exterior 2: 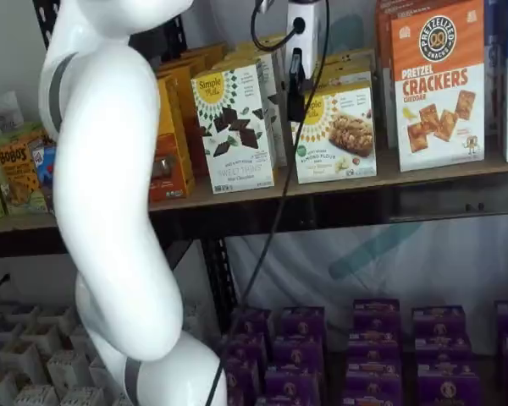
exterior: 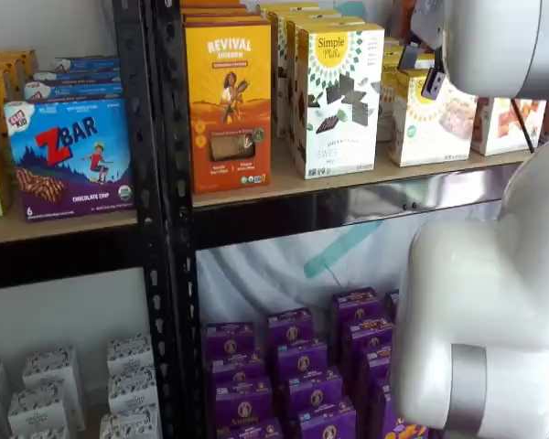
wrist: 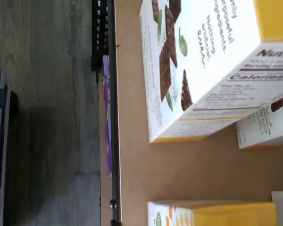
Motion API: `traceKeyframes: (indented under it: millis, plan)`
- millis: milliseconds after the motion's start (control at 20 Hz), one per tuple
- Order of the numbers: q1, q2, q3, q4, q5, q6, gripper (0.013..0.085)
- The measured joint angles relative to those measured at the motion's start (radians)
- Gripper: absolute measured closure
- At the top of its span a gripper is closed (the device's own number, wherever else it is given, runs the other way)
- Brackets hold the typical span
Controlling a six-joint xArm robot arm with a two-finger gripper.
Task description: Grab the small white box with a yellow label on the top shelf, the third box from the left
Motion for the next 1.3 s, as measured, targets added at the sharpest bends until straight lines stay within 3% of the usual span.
traceKeyframes:
  millis: [300, 1300]
  plan:
    - [0.012, 0.03, -0.038, -0.041, 0.041, 0.006, 0.013]
    - [0.04, 0.038, -0.046, -0.108, 0.061, 0.018, 0.013]
